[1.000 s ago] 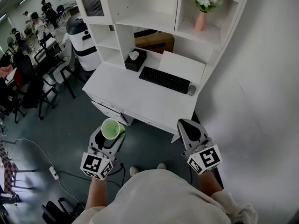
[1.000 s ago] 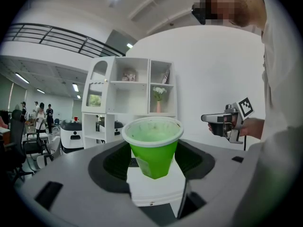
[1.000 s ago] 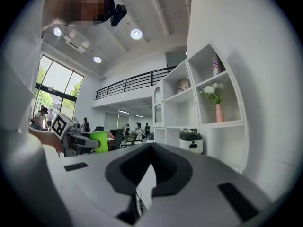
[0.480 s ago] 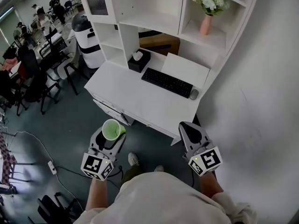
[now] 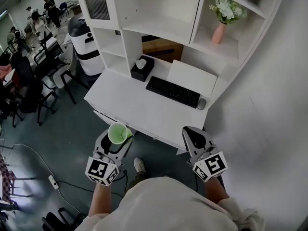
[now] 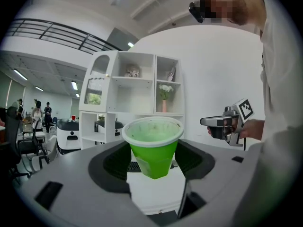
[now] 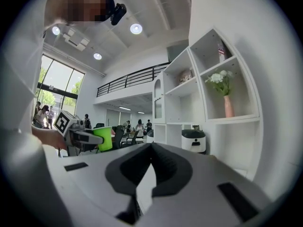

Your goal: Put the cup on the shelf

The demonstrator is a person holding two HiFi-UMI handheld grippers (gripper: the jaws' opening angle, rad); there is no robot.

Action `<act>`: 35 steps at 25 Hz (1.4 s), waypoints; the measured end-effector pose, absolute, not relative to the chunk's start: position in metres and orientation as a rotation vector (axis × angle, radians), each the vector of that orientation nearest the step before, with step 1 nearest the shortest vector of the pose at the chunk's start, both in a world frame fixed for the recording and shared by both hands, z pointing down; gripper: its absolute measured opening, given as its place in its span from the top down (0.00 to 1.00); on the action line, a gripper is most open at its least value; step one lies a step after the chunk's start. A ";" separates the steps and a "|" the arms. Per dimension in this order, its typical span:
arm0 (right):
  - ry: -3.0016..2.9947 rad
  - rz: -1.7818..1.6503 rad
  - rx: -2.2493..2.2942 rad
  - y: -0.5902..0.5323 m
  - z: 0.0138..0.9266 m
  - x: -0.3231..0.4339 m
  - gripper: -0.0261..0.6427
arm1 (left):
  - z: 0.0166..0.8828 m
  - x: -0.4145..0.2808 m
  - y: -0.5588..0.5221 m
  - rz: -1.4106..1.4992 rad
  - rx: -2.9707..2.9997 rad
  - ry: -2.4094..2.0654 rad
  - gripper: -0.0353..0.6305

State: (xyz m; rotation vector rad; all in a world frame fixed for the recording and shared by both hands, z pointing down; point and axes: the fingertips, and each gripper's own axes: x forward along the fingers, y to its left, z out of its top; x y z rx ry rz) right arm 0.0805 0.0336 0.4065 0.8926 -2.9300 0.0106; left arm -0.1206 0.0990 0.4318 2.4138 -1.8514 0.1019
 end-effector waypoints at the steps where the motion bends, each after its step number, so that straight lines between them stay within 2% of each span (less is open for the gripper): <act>1: -2.929 0.005 0.899 0.029 0.405 0.073 0.95 | 0.432 -0.127 0.093 0.100 2.419 -1.844 0.51; 18: -2.875 -0.023 1.064 -0.039 0.392 -0.037 0.96 | 0.433 -0.228 0.001 0.086 2.539 -1.667 0.51; 35: -2.877 -0.041 1.065 -0.097 0.391 -0.056 0.95 | 0.433 -0.251 -0.066 0.083 2.535 -1.659 0.51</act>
